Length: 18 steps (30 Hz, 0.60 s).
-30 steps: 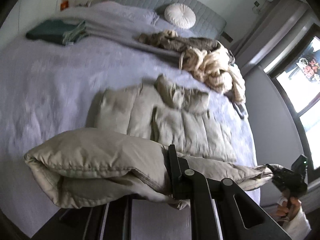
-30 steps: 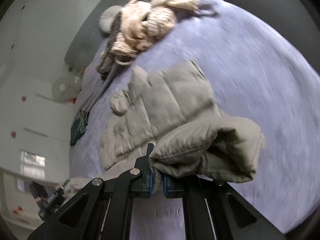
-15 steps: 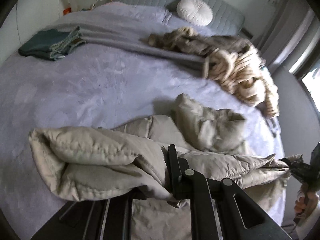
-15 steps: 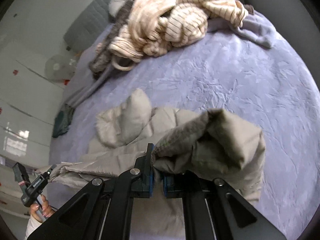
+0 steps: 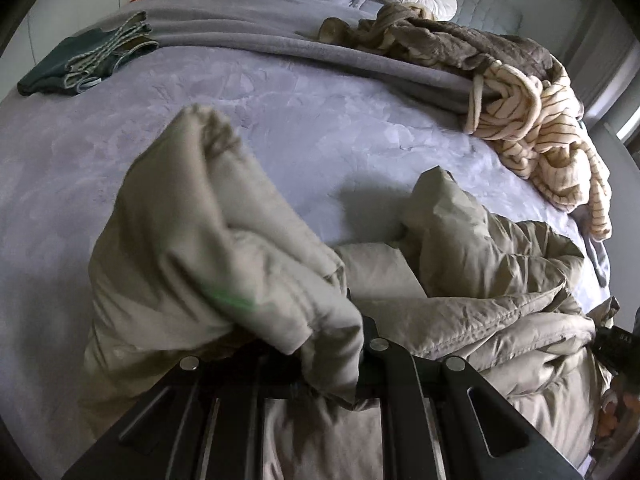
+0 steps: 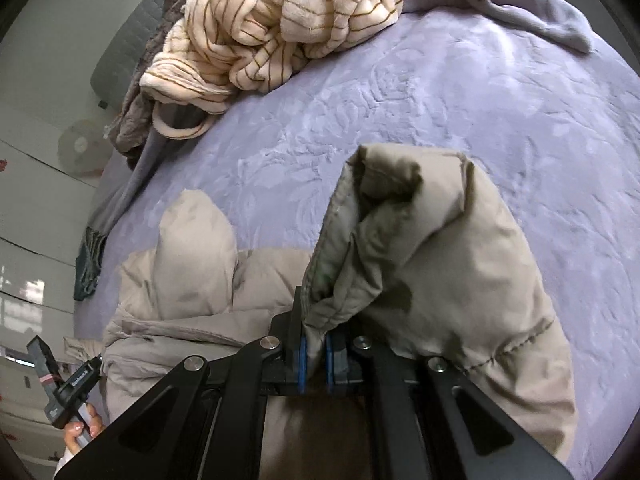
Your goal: Fold large clothes
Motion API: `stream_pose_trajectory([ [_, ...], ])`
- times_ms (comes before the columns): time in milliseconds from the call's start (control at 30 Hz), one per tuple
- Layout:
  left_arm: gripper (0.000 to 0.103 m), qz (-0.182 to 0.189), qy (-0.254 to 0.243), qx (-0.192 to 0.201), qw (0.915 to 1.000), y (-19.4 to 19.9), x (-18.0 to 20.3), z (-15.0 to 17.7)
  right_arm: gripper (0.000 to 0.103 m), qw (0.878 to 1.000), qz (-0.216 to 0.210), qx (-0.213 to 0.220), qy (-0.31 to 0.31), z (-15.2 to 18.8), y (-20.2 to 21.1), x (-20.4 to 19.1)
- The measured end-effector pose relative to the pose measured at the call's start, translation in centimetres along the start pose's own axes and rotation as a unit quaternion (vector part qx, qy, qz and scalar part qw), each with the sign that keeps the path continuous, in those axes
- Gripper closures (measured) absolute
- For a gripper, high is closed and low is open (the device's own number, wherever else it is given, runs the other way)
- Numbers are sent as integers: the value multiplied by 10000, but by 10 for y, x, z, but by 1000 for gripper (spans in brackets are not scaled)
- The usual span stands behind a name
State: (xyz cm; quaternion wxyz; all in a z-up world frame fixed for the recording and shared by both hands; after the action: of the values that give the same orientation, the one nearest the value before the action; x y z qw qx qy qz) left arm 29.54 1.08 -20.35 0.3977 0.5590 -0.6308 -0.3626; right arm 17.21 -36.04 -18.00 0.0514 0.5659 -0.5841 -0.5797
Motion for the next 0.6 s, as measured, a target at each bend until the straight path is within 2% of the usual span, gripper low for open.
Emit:
stream_pose_trajectory([
  [133,87,3,71,-52,10000,-5,-2,-3,96,10000,5,-9,8,-3,-10,2],
  [267,85,-13,-26,29,10000,7,-3,-3,95,9999,-83,-46,-83,-3,-5,1],
  [300,78,-23,-97,58,9999,11,-3,-2,94,9999,-112,-67,-106,-3,-2,0],
  [333,63,-37,-145,88,9998,15,-2,-2,91,9998,-135,-81,-108,-3,1,-1],
  [367,53,-82,-218,175,9996,22,-3,-1,87,9998,-155,-91,-102,-4,3,-4],
  [400,36,-179,-274,356,9988,32,-4,-1,85,9998,-177,-95,-87,-3,7,-6],
  [433,30,-306,-323,564,9974,42,-6,-1,78,9998,-197,-81,-55,-2,13,-9],
  [500,30,-365,-427,715,9959,55,-5,-1,61,9998,-210,-16,19,-1,23,-15],
  [533,30,-364,-458,729,9956,60,-5,-1,43,9997,-241,56,82,0,30,-19],
  [567,30,-367,-461,742,9955,64,-6,0,37,9994,-279,125,130,1,36,-23],
  [600,30,-358,-451,770,9954,69,-5,0,37,9991,-321,200,175,2,41,-28],
])
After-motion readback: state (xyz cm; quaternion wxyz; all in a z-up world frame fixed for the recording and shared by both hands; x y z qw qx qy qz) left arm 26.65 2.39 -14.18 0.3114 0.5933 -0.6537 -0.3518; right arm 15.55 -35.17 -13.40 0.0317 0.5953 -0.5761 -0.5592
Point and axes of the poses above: each gripper's, at about its wrist camera, not at the fingertips, and y roughly against the way its jaws point, x to its right, z to its underside, the point moved 7 cm from there along -y, roughly the way its jaws point, and after that the axes turned 11 degrees about -z, right-handed, at the moved point
